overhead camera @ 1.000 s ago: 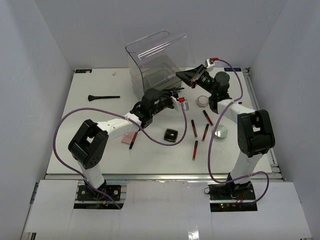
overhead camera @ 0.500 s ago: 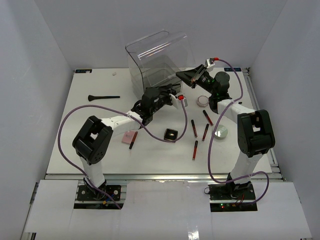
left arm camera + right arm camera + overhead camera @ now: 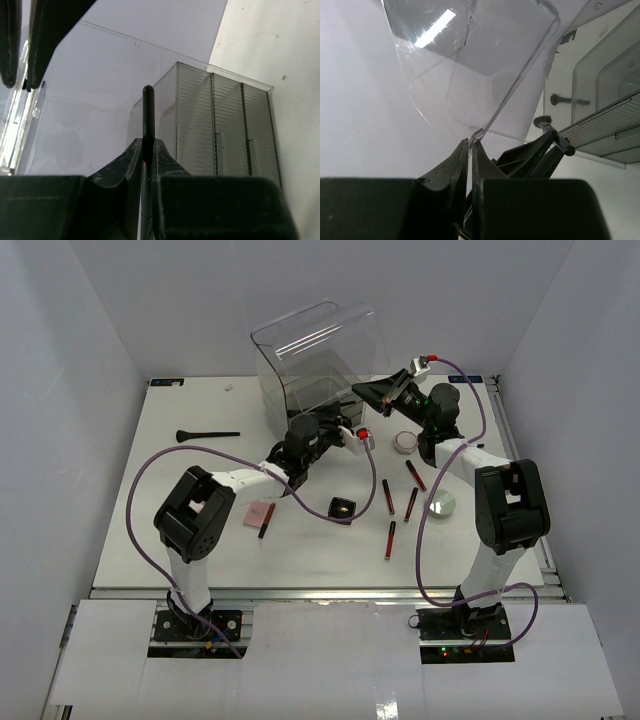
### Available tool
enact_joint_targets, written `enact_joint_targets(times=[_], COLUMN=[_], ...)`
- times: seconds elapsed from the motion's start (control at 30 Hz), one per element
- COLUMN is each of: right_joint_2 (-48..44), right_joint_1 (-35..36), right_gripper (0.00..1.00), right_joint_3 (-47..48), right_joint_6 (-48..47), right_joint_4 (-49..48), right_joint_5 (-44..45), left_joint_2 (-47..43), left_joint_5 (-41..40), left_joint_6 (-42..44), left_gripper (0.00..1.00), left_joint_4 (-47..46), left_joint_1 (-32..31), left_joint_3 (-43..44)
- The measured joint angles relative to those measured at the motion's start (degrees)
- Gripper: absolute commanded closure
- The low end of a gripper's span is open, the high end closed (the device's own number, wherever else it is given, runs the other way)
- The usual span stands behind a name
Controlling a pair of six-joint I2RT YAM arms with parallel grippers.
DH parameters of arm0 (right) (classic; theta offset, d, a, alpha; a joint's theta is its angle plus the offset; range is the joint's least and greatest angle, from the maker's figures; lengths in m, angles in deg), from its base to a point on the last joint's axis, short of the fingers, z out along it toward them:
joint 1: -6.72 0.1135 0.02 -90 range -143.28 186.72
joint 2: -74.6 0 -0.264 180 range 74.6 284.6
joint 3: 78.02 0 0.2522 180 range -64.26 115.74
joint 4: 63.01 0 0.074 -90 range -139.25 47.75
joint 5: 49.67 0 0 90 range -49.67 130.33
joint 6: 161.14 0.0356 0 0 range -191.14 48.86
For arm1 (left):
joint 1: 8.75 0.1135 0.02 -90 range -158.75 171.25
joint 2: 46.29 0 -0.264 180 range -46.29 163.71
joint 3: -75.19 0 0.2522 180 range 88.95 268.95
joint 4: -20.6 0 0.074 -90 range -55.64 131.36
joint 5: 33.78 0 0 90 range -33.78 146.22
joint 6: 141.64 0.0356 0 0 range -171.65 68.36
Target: Organize the makeup
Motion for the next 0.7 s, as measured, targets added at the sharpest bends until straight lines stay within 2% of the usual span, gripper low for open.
enact_joint_targets(times=[0.23, 0.4, 0.57, 0.6, 0.7], right_joint_2=[0.00, 0.00, 0.00, 0.00, -0.02], right_joint_1=[0.00, -0.07, -0.11, -0.11, -0.11], right_gripper=[0.92, 0.92, 0.92, 0.92, 0.92], right_joint_3=[0.00, 0.00, 0.00, 0.00, 0.00], right_joint_6=[0.00, 0.00, 0.00, 0.00, 0.00], right_joint_4=[0.00, 0.00, -0.01, -0.02, 0.00], right_joint_5=[0.00, 0.00, 0.02, 0.00, 0.00], left_joint_2=[2.38, 4.41, 4.80, 4.88, 5.16], left_joint_5=[-0.73, -1.82, -2.41, -2.49, -2.80], left_joint_6=[0.74, 0.82, 0.79, 0.76, 0.46], left_gripper=[0.90, 0.86, 0.63, 0.55, 0.22], left_joint_4=[-0.70, -0.47, -0.17, -0.18, -0.39], left_joint_1=[1.12, 1.98, 2.39, 2.39, 2.39], left_joint_3=[1.70, 1.76, 1.81, 1.86, 1.89])
